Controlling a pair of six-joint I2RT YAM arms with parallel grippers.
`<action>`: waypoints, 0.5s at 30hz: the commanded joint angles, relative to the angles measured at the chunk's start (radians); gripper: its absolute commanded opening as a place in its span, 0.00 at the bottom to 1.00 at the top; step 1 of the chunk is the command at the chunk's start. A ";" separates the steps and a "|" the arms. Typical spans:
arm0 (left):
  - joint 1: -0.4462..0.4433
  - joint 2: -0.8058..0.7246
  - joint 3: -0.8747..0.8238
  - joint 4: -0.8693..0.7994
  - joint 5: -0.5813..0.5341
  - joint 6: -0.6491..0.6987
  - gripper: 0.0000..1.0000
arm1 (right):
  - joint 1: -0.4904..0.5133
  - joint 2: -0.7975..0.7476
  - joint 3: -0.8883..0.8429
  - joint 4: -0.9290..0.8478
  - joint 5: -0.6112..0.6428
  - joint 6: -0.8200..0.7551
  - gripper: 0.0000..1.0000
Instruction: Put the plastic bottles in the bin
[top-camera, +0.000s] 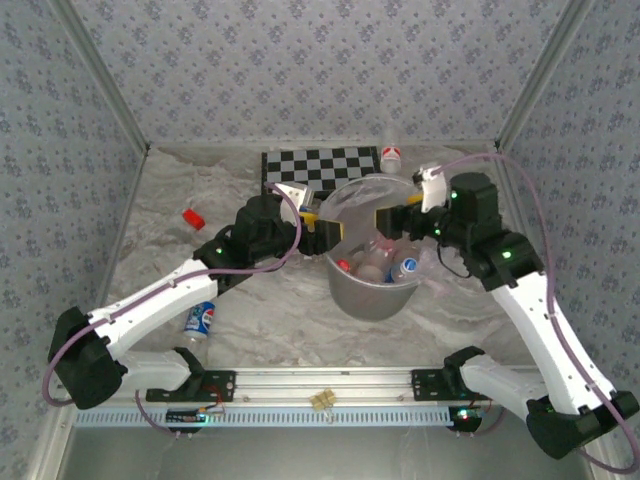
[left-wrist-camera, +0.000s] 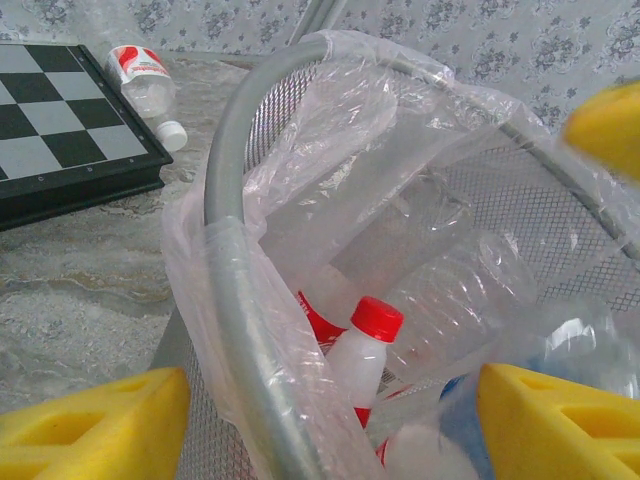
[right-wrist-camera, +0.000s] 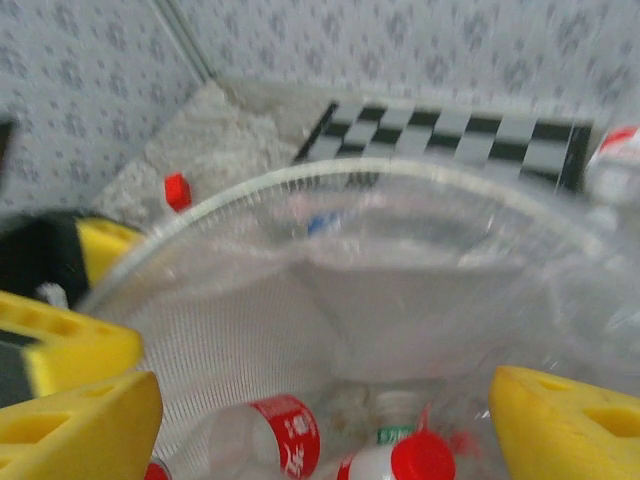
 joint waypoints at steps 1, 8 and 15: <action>-0.012 0.016 0.007 -0.030 -0.013 0.017 0.75 | -0.026 0.006 0.082 -0.089 0.000 -0.050 0.84; -0.022 -0.006 0.005 -0.048 -0.033 0.017 0.75 | 0.042 0.094 0.097 -0.130 -0.060 -0.058 0.48; -0.022 -0.018 0.031 -0.095 -0.062 0.043 0.76 | 0.110 0.094 -0.008 -0.162 -0.104 -0.040 0.44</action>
